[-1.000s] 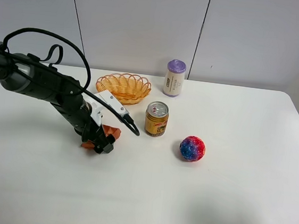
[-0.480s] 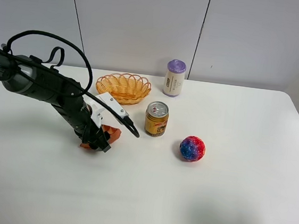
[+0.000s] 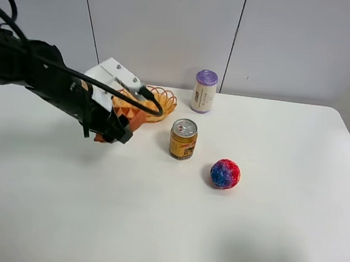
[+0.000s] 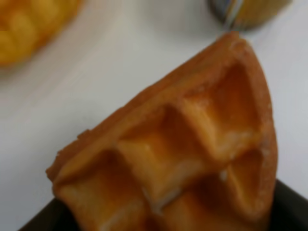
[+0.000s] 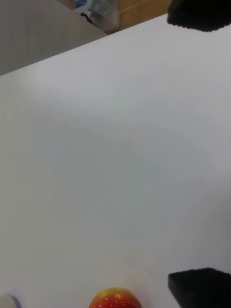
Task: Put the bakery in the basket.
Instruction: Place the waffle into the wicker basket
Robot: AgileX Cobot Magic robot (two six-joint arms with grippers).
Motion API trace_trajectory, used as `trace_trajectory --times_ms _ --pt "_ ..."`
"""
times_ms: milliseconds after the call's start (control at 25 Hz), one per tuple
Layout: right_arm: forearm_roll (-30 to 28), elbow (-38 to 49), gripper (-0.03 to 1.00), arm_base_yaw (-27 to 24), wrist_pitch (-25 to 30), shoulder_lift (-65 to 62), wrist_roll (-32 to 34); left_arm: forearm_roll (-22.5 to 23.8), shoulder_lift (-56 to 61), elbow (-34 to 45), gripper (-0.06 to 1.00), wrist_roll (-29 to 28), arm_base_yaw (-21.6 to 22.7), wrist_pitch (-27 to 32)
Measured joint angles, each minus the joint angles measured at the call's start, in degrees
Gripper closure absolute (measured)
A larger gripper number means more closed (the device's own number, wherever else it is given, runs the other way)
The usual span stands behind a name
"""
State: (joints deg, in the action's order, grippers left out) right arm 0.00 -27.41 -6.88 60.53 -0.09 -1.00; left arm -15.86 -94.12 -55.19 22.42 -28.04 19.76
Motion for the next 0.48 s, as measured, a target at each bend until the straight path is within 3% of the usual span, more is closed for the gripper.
trace_trajectory --times_ms 120,240,280,360,480 --pt "0.0 0.0 -0.02 0.0 0.0 0.0 0.0 -0.32 2.08 0.0 0.31 -4.13 -0.02 -2.96" --pt "0.0 0.0 -0.02 0.0 0.0 0.0 0.0 -0.45 2.63 0.0 0.31 -9.88 -0.02 -11.18" --pt "0.0 0.0 -0.02 0.0 0.0 0.0 0.0 0.26 2.24 0.0 0.31 -10.81 -0.02 -16.52" --pt "0.0 0.0 -0.02 0.0 0.0 0.0 0.0 3.02 1.2 -0.29 0.31 -9.59 -0.02 -21.1" --pt "0.0 0.0 -0.02 0.0 0.0 0.0 0.0 8.14 -1.73 -2.77 0.31 -4.17 -0.02 -22.14"
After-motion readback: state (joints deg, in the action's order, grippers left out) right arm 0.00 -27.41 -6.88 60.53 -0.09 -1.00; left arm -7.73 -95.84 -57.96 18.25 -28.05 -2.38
